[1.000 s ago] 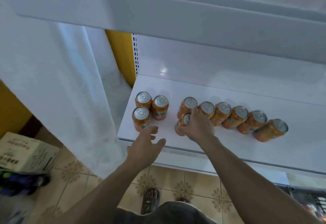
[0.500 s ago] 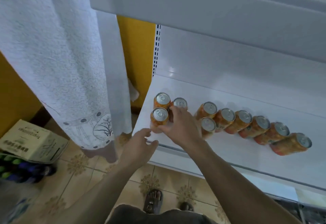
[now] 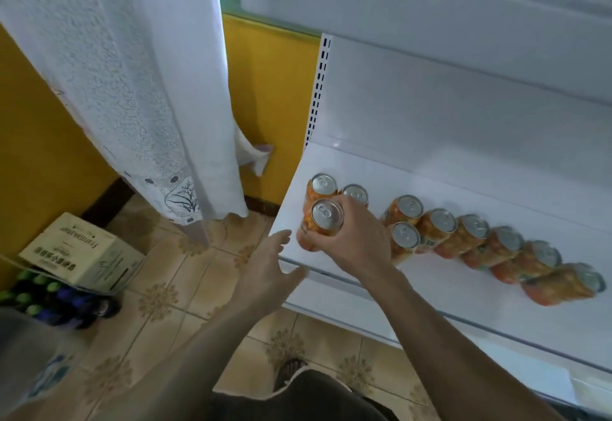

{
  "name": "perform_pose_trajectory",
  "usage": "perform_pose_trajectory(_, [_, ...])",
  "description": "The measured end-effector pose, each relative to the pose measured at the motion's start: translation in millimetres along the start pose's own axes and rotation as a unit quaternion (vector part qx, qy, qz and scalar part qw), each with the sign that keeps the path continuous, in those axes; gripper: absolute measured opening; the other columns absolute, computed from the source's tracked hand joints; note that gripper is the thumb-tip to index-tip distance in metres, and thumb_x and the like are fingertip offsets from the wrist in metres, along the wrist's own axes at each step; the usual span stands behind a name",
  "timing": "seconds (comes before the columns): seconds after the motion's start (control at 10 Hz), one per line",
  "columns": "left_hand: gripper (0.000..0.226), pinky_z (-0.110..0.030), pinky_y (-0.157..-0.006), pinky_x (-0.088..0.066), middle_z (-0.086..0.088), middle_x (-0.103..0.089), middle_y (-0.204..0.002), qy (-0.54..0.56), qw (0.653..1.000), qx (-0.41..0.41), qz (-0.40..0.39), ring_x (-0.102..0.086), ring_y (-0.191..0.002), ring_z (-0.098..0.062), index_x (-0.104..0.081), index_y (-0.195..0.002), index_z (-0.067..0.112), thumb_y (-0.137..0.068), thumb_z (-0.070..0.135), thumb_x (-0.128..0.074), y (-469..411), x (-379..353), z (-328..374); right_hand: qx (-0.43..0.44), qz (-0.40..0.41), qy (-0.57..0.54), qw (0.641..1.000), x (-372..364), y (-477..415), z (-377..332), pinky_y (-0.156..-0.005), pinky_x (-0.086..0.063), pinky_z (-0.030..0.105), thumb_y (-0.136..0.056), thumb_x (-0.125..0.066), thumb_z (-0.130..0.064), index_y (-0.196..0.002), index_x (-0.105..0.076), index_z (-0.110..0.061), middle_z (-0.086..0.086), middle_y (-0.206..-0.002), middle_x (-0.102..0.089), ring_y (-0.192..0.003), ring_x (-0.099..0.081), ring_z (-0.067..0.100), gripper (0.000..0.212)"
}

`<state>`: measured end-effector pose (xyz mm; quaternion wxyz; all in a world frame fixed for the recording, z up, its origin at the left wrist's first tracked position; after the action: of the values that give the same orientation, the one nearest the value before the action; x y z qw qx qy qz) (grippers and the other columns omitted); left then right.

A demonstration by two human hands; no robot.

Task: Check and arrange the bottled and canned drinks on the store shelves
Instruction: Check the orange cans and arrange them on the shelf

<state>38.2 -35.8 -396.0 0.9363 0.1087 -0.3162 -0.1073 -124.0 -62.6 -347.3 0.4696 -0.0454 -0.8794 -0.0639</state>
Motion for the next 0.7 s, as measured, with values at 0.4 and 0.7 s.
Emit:
perform_pose_trajectory(0.4, [0.082, -0.032, -0.106, -0.047, 0.012, -0.053, -0.136, 0.175, 0.95, -0.254, -0.05, -0.052, -0.128, -0.007, -0.035, -0.118, 0.064, -0.077, 0.009, -0.08, 37.9, -36.4, 153.9, 0.187, 0.268, -0.072, 0.942, 176.0, 131.0, -10.1, -0.089, -0.039, 0.008, -0.069, -0.079, -0.045, -0.126, -0.052, -0.029, -0.023, -0.116, -0.048, -0.11, -0.052, 0.001, 0.065])
perform_pose_trajectory(0.7, [0.073, -0.022, -0.095, -0.05, 0.002, -0.057, -0.134, 0.207, 0.919, -0.329, -0.063, -0.057, -0.123, -0.011, -0.044, -0.137, 0.025, -0.077, 0.014, -0.084, 61.9, -66.7, 185.8, 0.145, 0.282, -0.11, 0.942, 202.1, 158.4, 35.9, -0.087, -0.046, 0.011, -0.068, -0.076, -0.047, -0.12, -0.053, -0.034, -0.023, -0.116, -0.057, -0.111, -0.058, 0.001, 0.058])
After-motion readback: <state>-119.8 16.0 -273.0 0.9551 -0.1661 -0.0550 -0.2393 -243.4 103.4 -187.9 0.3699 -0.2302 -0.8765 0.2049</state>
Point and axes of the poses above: each hand's wrist, its own y-axis away from the middle knuckle, its own x-axis out of the back of the hand, z = x × y, the point moved 5 cm from there along -y, towards the middle knuckle
